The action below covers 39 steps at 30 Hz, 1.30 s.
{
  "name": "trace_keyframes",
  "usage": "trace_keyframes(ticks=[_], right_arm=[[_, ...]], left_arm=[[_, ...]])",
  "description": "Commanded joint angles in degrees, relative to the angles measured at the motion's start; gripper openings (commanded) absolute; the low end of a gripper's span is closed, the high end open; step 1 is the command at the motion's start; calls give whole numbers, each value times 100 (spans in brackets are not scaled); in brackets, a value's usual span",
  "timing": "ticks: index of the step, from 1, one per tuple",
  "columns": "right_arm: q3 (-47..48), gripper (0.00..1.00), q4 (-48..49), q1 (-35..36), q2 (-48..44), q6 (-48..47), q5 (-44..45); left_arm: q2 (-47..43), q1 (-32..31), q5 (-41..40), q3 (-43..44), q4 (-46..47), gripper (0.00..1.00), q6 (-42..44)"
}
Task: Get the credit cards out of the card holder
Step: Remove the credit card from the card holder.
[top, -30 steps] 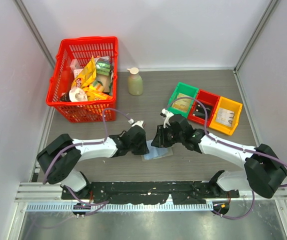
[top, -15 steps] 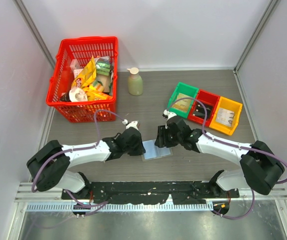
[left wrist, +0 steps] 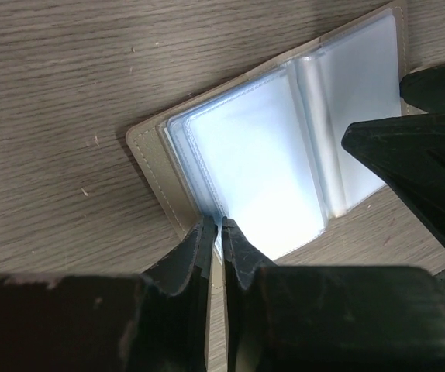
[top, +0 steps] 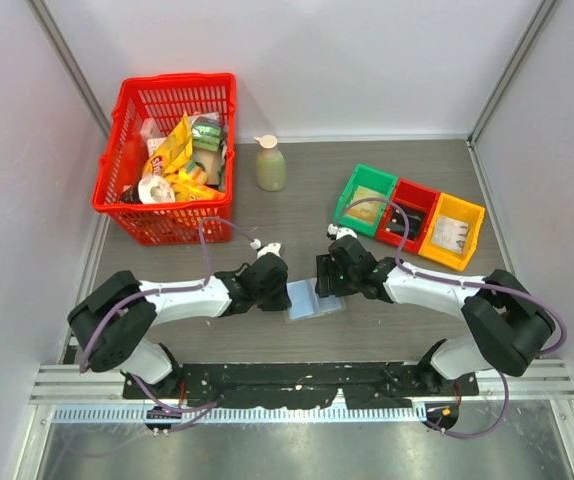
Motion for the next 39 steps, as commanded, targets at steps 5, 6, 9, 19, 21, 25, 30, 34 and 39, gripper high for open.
trace_keyframes(ticks=[5,6,9,19,21,25,30,34,39], right_arm=[[19,51,374,28,-15,-76,-526],[19,50,365,20,-41,-76,-579],[107,45,304,46,-208,-49,-650],[362,38,427,151,-463,56,-1546],[415,38,462,186,-411,56,-1721],[459,38,717,274,-218,74,-2160],[520,40,831,380,20,21,-2363],[486,43,717,362,-50,-40,-2145],[170,44,699,-41,-375,-40,-1792]], left_arm=[[165,-29,71,-13,3,9,-33],[165,-29,80,-13,12,8,-41],[174,-29,97,-31,38,7,-50],[156,-21,168,-75,170,5,-112],[113,-29,168,-84,196,4,-138],[-63,-20,133,-180,319,5,-208],[-318,-29,10,-312,346,5,-331],[-616,-29,-157,-444,293,8,-437],[-1135,-29,-316,-444,73,10,-402]])
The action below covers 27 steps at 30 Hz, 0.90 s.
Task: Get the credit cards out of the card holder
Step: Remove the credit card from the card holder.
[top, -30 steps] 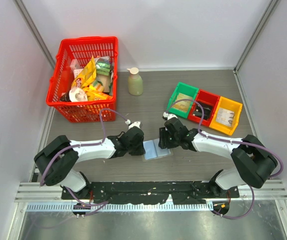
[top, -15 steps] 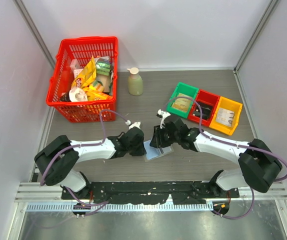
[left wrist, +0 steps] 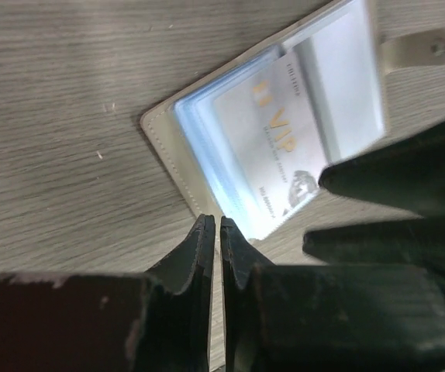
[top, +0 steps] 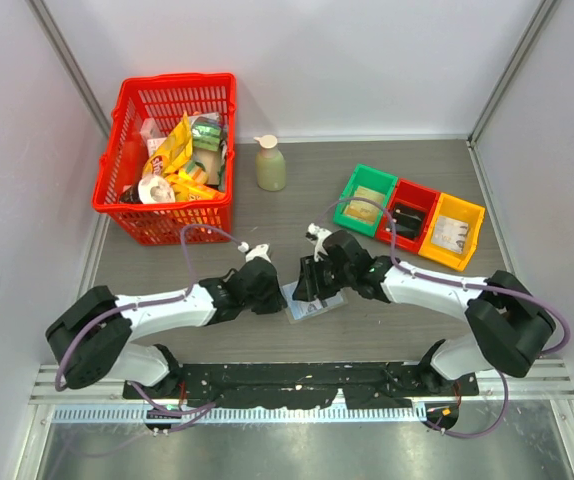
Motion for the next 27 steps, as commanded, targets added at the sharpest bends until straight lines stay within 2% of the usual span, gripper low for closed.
trace_keyframes(ticks=[1,4,9,12,14,22,27], right_arm=[[-241,44,272,-394,-406,-43,55],[-576,43,939,-815,-406,62,-464],[-1139,41,1890,-1176,-249,484,-1070],[-1445,41,2451,-1308,-108,704,-1255],[-1613,40,2593,-1422,-37,766,-1212],[-2132,36,3393,-1537,209,1064,-1493],[-2422,26,4314,-1572,490,1354,-1835]], left_arm=[[-558,-27,-235,65,-1,10,16],[-516,-27,37,232,279,11,112],[134,-10,371,680,614,10,253],[538,-1,389,716,711,4,210],[723,-1,302,663,711,0,139],[1014,17,328,163,895,0,-300],[961,8,345,-145,1124,0,-529]])
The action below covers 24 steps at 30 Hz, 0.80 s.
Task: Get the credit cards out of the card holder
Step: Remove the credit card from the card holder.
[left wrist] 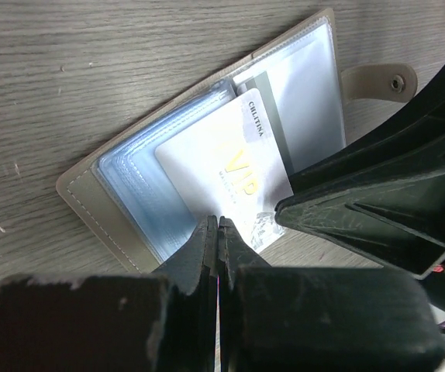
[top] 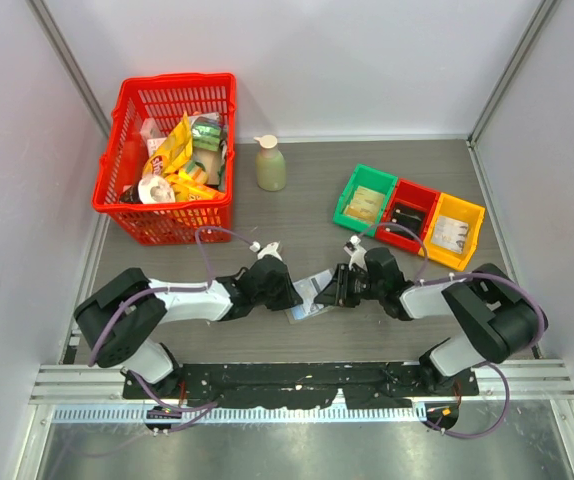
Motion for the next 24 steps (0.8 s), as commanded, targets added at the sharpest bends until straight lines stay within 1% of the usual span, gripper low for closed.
trace_keyframes(ticks=[1,2,3,7,10,14,16,20,23,24], right_arm=[[-269,21,1208,-53,280,417,-413],[-348,19,1523,-62,316,479,-492],[-392,15,1665,-97,386,610,-527],[-595,6,2499,-272,553,883,-721],[-691,1,2686,-422,580,945,-914],[-718,1,2537,-677,475,805,-1046],[-683,1,2221,-747,361,578,-1046],[-534,1,1237,-835,1,120,-923],[-324,1,52,-914,-586,-379,-617],[-253,1,-560,-949,-728,-530,-424]], left_arm=[[41,4,-4,-364,-45,0,-216],[41,4,-4,-382,-37,0,-217],[33,4,4,-391,-36,0,-225],[15,12,-57,-408,-63,0,-234],[32,30,-31,-408,-98,0,-208],[85,48,-22,-391,-159,0,-164],[94,48,-22,-364,-203,0,-155],[120,48,-39,-320,-282,0,-111],[112,48,-48,-311,-300,0,-85],[103,48,-39,-303,-300,0,-85]])
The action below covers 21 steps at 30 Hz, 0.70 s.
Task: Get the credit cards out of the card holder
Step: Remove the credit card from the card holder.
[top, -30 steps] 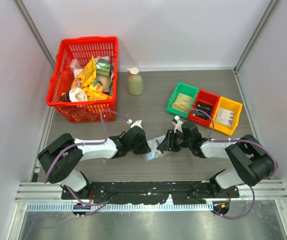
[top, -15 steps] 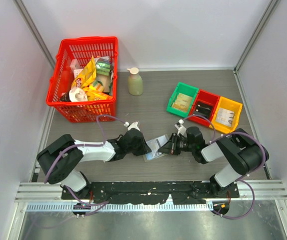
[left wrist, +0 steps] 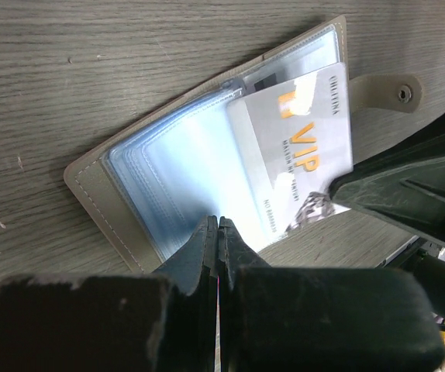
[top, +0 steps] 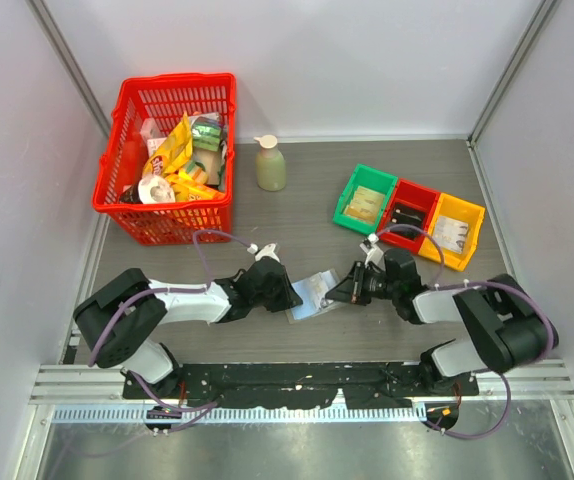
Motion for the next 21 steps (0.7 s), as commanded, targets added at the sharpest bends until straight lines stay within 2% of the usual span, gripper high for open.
trace_keyframes(ticks=[1,2,6,7,8,12,16,18,21], right_arm=[[506,1,-1867,-123,-960,-1050,561],[611,1,-2514,-132,-1128,-1209,788],[1095,1,-3809,-123,-1920,-1825,1247],[1287,1,-4135,-123,-2112,-2026,1274],[1507,1,-4564,-132,-2184,-2115,1309],[2149,1,-5681,-132,-2667,-2713,1257],[2816,1,-6543,-132,-2966,-3275,1134],[3081,1,-6853,-124,-3072,-3399,950],[3345,1,-7063,-115,-3143,-3514,309]], left_arm=[[120,15,-74,-67,-637,0,186],[94,15,-92,-67,-645,0,212],[-143,15,-110,-32,-637,1,335],[-239,15,-110,-5,-637,4,397],[-371,15,-101,38,-645,9,502],[-1012,59,-66,302,-751,40,1081],[-1715,225,119,776,-1049,59,2065],[-2023,322,443,1013,-1242,69,2583],[-2182,533,1145,1444,-1488,79,3348]])
